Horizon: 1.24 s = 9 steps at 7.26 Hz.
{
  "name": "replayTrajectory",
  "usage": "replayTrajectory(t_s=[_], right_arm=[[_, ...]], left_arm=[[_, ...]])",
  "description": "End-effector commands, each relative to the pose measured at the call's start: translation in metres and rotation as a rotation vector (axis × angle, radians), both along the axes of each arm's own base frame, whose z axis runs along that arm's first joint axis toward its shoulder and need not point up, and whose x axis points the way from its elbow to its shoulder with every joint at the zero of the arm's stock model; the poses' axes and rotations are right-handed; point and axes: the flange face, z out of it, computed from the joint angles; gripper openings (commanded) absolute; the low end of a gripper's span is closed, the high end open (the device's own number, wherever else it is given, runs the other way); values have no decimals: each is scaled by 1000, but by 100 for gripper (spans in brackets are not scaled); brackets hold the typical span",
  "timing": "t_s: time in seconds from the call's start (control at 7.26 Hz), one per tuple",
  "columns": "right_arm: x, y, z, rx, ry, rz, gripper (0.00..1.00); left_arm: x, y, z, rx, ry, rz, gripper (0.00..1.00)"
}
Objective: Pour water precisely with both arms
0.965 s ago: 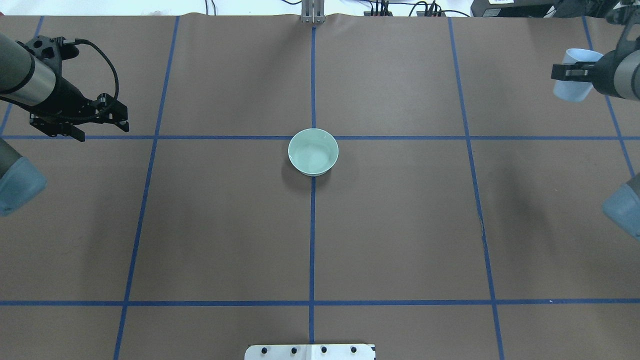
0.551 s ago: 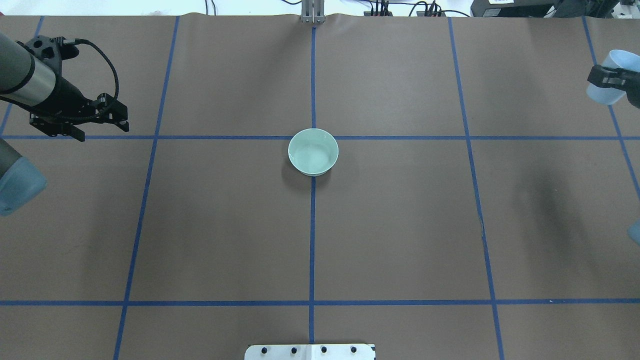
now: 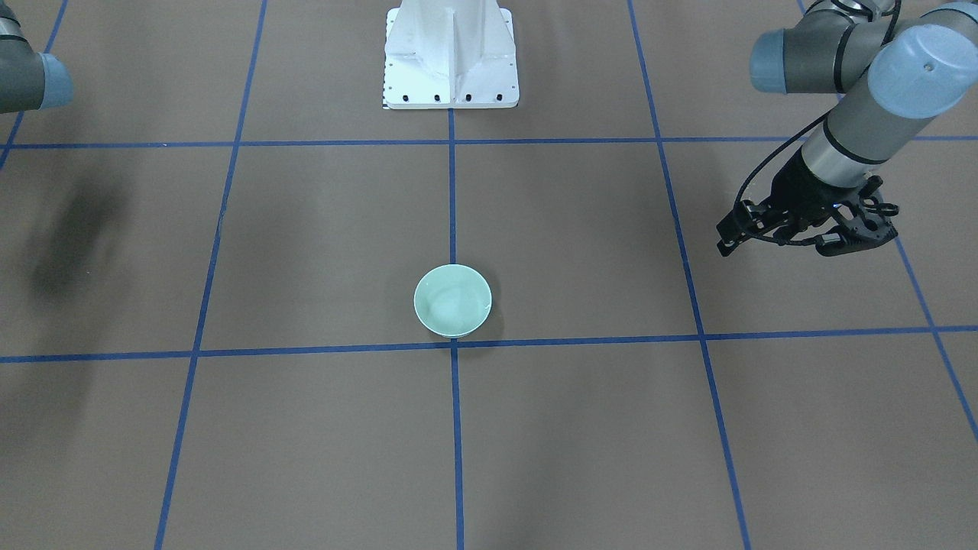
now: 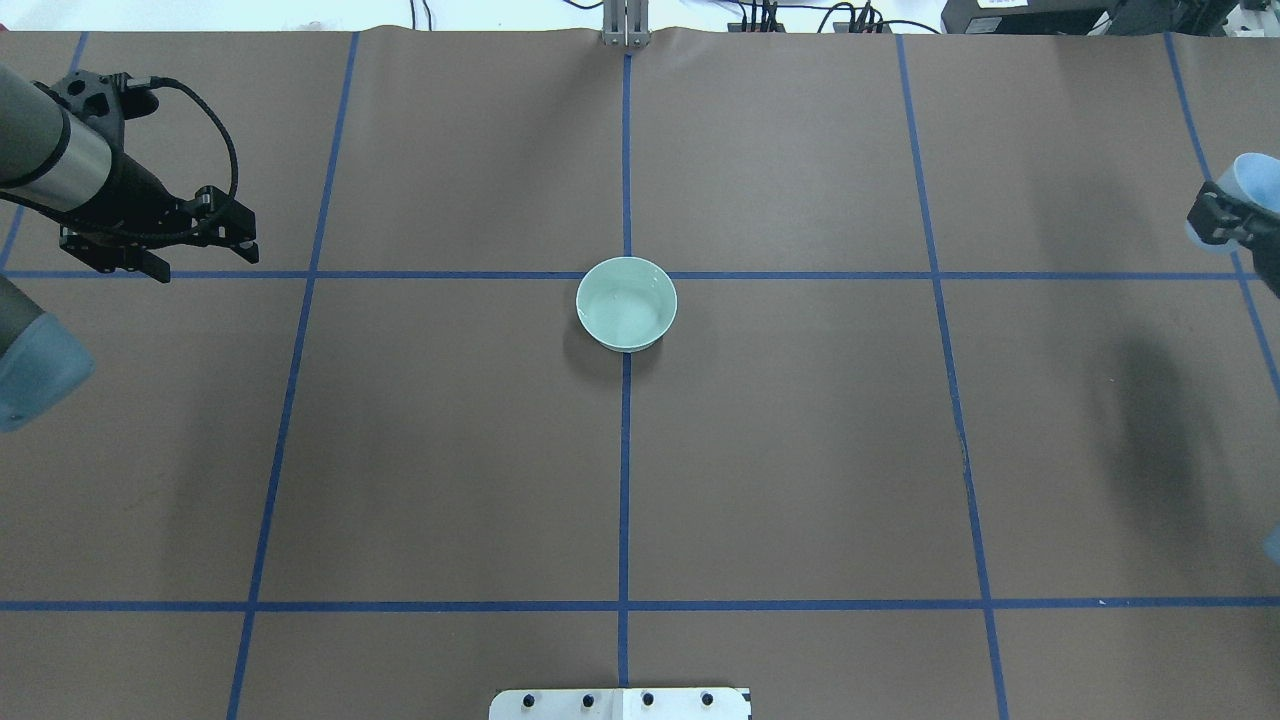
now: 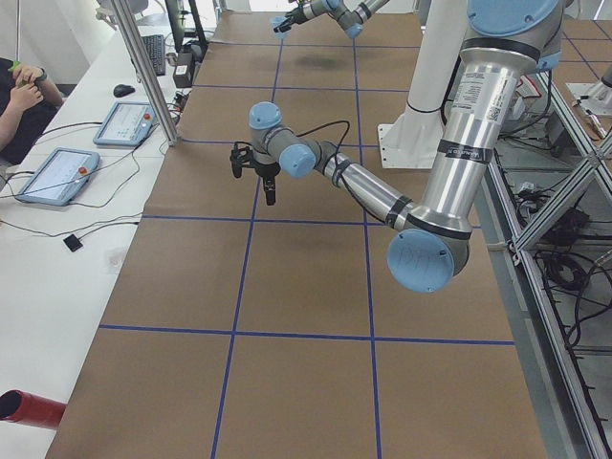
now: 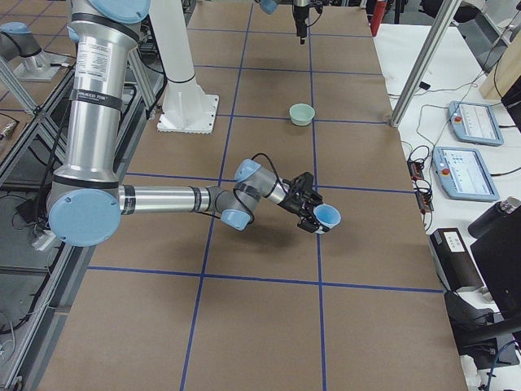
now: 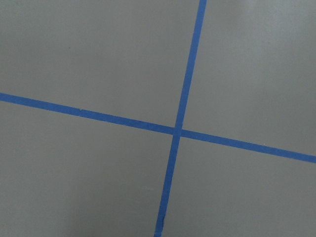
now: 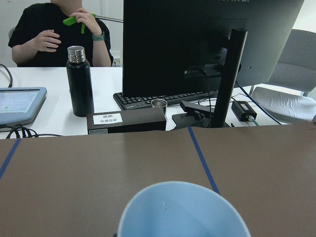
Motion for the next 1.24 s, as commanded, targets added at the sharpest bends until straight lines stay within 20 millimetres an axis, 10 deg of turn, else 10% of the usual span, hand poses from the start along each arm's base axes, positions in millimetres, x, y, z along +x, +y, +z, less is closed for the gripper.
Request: replayTrajectory(t_s=[0.0,0.55,1.1], right_arm=[[-26,46,25,22,38,-9,0],[-65,91,39,55,4,-13,0],[-69,95,58,63,53,-2,0]], left_arm=[[0,0,1,-1,-1,0,100],[1,0,3,-4,-4,2,100],[3,-1,6,-8,-7,4,100]])
